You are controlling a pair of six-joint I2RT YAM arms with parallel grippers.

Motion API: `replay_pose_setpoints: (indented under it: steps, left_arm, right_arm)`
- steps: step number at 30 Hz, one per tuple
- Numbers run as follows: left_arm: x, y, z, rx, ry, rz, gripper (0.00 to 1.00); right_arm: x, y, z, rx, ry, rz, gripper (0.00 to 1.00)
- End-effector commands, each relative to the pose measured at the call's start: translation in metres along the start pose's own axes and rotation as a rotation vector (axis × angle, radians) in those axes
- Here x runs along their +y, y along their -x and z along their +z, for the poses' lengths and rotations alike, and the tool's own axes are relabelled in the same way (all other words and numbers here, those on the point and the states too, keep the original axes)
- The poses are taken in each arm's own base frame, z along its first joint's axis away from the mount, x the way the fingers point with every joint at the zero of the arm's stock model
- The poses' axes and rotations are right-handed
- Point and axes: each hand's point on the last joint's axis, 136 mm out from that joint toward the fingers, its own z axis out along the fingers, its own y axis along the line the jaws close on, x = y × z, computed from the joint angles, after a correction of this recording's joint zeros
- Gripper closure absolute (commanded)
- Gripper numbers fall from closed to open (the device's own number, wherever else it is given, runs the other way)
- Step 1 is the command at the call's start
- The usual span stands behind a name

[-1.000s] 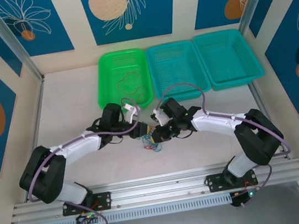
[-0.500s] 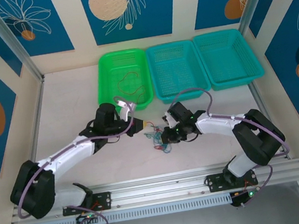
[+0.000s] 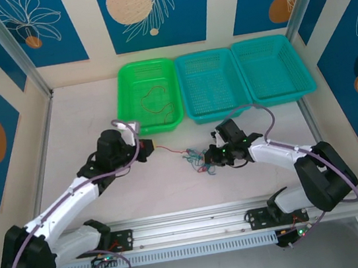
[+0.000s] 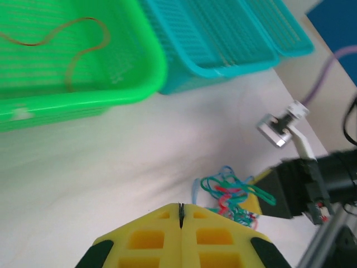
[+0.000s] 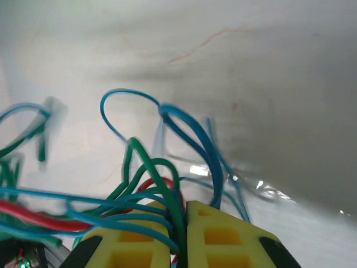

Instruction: Untangle the cables

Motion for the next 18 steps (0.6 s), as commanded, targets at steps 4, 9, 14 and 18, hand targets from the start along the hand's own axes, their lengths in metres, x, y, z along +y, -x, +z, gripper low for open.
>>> replay_pose_setpoints:
  steps: [4,9,14,18]
  left_arm:
    - [0.064,0.013,-0.033,-0.137,0.205,-0.181,1.0]
    - [0.07,0.007,-0.04,-0.142,0.227,-0.188,1.0]
    - [0.023,0.008,-0.024,-0.135,-0.08,-0.109,1.0]
    - [-0.017,-0.005,-0.016,-0.071,-0.231,-0.033,0.77]
  right_arm:
    - [-0.074,-0.015,-0.015,-0.027,-0.215,0.243,0.93]
    - [-0.077,-0.012,-0.02,-0.033,-0.226,0.254,0.93]
    - [-0.032,-0.009,-0.017,0.009,-0.079,0.037,0.97]
    - [0.006,-0.014,-0.021,0.033,-0.018,-0.184,0.97]
